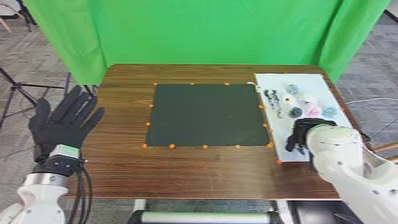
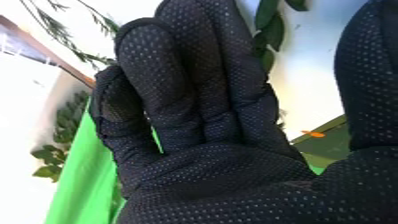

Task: Arrange flowers

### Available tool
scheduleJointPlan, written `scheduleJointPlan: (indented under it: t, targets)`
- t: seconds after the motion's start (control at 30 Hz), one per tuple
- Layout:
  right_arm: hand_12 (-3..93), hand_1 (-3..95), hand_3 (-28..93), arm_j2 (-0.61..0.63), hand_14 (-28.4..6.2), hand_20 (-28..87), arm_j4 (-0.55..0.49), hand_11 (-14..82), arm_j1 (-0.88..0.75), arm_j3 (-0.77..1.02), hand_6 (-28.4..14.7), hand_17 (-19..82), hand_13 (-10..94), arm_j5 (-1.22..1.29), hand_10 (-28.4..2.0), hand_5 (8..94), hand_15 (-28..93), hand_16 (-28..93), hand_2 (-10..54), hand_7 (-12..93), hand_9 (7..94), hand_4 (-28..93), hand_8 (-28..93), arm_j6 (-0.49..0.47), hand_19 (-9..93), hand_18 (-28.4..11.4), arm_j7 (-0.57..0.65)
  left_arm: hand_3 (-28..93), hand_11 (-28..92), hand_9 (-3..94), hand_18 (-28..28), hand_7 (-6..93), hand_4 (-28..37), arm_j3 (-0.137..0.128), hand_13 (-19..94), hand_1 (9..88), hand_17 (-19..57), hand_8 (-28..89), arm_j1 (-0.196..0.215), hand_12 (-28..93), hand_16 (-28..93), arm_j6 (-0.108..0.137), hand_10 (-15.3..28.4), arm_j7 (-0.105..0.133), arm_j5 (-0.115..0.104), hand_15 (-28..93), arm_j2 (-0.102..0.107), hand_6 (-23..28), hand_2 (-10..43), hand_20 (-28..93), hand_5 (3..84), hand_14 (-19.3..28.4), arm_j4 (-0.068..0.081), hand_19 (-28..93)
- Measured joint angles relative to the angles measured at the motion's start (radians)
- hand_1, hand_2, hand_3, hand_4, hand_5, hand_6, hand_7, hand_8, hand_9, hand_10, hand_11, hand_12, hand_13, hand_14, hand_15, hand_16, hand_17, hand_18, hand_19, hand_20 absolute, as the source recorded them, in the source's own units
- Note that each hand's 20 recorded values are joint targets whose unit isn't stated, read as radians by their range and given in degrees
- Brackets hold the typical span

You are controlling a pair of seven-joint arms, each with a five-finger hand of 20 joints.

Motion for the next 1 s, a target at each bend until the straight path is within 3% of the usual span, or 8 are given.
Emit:
scheduleJointPlan:
  t: [0.03,0.1,0.17,0.57,0.83,1.0]
  targets:
    - [31.5,32.1,74,0.0,-13.4,36,0.0,36.7,0.009,-0.011,-3.1,40,72,-0.002,-15.9,72.6,59,30,-3.5,35,77.5,-24,-6,-0.004,91,-24.3,0.0,69,15,29.5,13.4,13.5,-28.3,0.001,19,21.9,-4.5,-10,-0.002,9,-8,0.0,12.0,-0.003,0.0,27,-0.001,6.2,10.9,9,35.0,11.4,0.001,32]
    - [33.2,42.4,74,-0.001,-12.0,36,0.0,37.3,0.024,-0.032,-2.5,43,75,-0.006,-14.0,74.2,58,31,-6.6,35,79.5,-21,17,-0.006,93,-23.6,-0.002,69,15,29.7,13.5,13.7,-28.3,0.002,20,22.0,-4.6,-10,-0.004,9,-8,0.0,12.1,-0.005,0.0,27,-0.002,6.4,10.9,9,35.2,11.4,0.002,32]
    - [39.3,45.3,76,-0.006,-10.8,37,-0.001,35.1,0.028,-0.038,-1.5,45,78,-0.014,-12.3,75.0,58,32,-7.9,37,82.2,-18,20,-0.001,93,-23.1,-0.009,69,15,29.7,13.5,13.7,-28.3,0.005,20,21.9,-4.6,-10,-0.006,9,-8,0.0,12.2,-0.007,0.001,27,-0.005,6.4,10.9,9,35.2,11.4,0.003,32]
    - [44.4,41.7,80,-0.03,-7.9,42,-0.027,33.0,-0.049,-0.032,-2.1,52,84,-0.099,-10.0,77.3,55,34,-9.4,43,86.7,-2,24,0.151,93,-21.7,-0.058,69,16,29.9,13.6,13.9,-28.3,0.007,20,22.1,-4.6,-10,0.008,9,-8,0.0,12.1,-0.001,-0.002,27,-0.043,6.6,10.8,9,35.5,11.6,0.001,32]
    - [44.7,37.4,85,-0.006,-7.2,44,-0.063,32.7,-0.252,0.062,-2.0,56,88,-0.187,-9.7,80.7,53,35,-9.5,43,90.6,3,25,0.444,93,-22.1,-0.077,69,16,29.9,13.6,13.8,-28.3,0.009,20,22.2,-4.6,-10,0.007,9,-8,-0.002,12.1,-0.008,-0.001,27,-0.046,6.5,10.6,9,35.4,11.6,0.003,32]
    - [45.5,36.6,86,0.034,-7.2,45,-0.095,32.0,-0.34,0.068,-2.1,57,90,-0.262,-9.8,82.3,53,36,-9.5,41,91.8,4,28,0.558,93,-22.2,-0.069,69,15,29.9,13.6,13.6,-28.3,0.008,20,22.3,-4.6,-10,0.011,9,-8,-0.002,12.1,-0.008,-0.001,27,-0.054,6.4,10.5,9,35.3,11.6,0.002,32]
